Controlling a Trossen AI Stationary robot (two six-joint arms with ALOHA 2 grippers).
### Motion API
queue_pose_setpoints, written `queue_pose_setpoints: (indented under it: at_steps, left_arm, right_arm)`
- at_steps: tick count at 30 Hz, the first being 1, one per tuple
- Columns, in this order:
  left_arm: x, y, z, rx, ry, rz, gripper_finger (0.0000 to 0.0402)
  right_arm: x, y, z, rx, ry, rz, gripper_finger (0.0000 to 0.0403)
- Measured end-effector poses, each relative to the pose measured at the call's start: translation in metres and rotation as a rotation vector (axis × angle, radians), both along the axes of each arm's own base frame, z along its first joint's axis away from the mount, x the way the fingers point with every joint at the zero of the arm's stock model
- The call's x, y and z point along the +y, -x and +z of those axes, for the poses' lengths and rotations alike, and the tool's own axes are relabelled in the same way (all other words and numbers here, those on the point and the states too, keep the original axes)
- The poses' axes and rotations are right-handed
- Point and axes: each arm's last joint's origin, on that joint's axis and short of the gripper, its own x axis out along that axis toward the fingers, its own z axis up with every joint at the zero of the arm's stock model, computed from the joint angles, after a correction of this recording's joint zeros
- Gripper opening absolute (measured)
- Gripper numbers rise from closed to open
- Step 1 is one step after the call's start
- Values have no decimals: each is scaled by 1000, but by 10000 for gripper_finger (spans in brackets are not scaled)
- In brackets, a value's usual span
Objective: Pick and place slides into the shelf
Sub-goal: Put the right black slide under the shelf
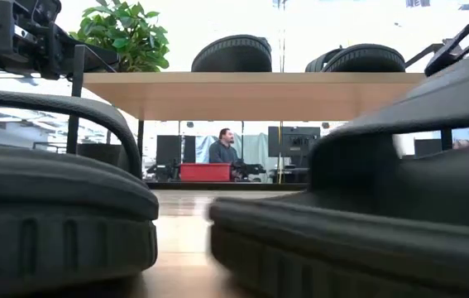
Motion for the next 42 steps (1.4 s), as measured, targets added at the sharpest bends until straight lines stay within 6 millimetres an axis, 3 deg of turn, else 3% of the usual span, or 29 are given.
queue_pose_setpoints:
  at_steps: [6, 9, 17, 23, 29, 35, 42]
  left_arm:
    - [0, 0, 0, 1, -1, 0, 33]
    - [0, 0, 0, 2, -1, 0, 33]
    - [0, 0, 0, 1, -1, 0, 33]
    - [0, 0, 0, -1, -9, 0, 33]
    - [0, 0, 0, 0, -18, 0, 33]
    - [0, 0, 0, 0, -19, 0, 33]
    - [0, 0, 0, 4, -30, 0, 33]
  right_arm:
    - [1, 10, 13, -65, 143, 230, 5]
    - [-6, 10, 26, -88, 154, 241, 5]
    - [-8, 10, 55, -150, 15, 491, 2]
    - [-12, -5, 69, -279, -125, 707, 1]
    - [-23, -23, 67, -352, -249, 893, 1]
    - [-27, -35, 47, -315, -320, 980, 1]
    - [-32, -39, 28, -278, -268, 1029, 0]
